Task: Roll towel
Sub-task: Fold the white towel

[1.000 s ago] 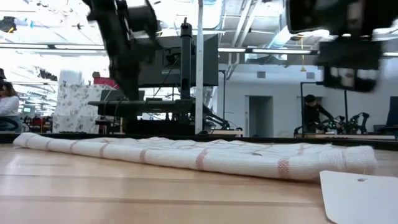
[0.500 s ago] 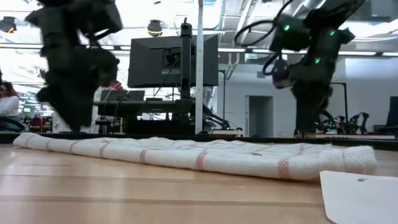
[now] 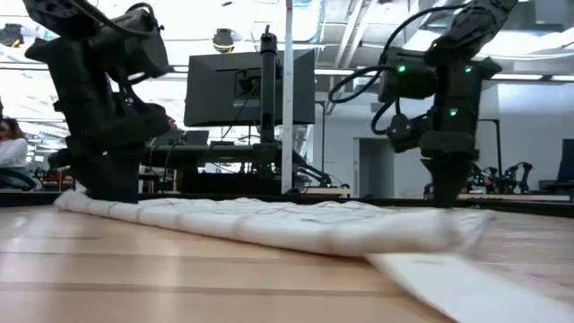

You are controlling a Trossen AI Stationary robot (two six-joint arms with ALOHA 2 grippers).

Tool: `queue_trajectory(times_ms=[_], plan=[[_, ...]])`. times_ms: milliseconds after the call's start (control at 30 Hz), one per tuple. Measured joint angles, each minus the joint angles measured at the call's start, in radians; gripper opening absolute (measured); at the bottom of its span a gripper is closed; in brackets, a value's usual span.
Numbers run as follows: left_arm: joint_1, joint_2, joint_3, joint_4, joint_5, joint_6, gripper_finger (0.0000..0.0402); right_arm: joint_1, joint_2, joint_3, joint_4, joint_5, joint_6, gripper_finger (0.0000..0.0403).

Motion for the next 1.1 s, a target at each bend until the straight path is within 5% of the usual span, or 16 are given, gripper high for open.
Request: queue_trajectory(times_ms=[200, 400, 700, 867, 1100], plan=[[0.076, 0.000, -0.001, -0.067, 0.009, 0.171, 0.0164, 0.214, -0.003, -0.001, 0.018, -0.008, 0.242, 0.0191], [0.167, 0.002, 0.003, 0.042, 0.008, 0.377, 0.0164, 0.425, 0.001, -0.005, 0.176, -0.027, 0.410, 0.0191], [0.211, 0.004, 0.231, -0.046, 0.095, 0.875, 0.0164, 0.482, -0.053, 0.073, 0.174, -0.025, 0.386, 0.0191], [0.186, 0.003, 0.308, -0.116, 0.150, 0.807, 0.0164, 0.407, -0.064, 0.105, 0.147, -0.015, 0.356, 0.0191], [-0.014, 0.004, 0.194, 0.018, 0.202, 0.393, 0.0164, 0.219, 0.020, 0.105, 0.158, -0.001, 0.228, 0.0191]])
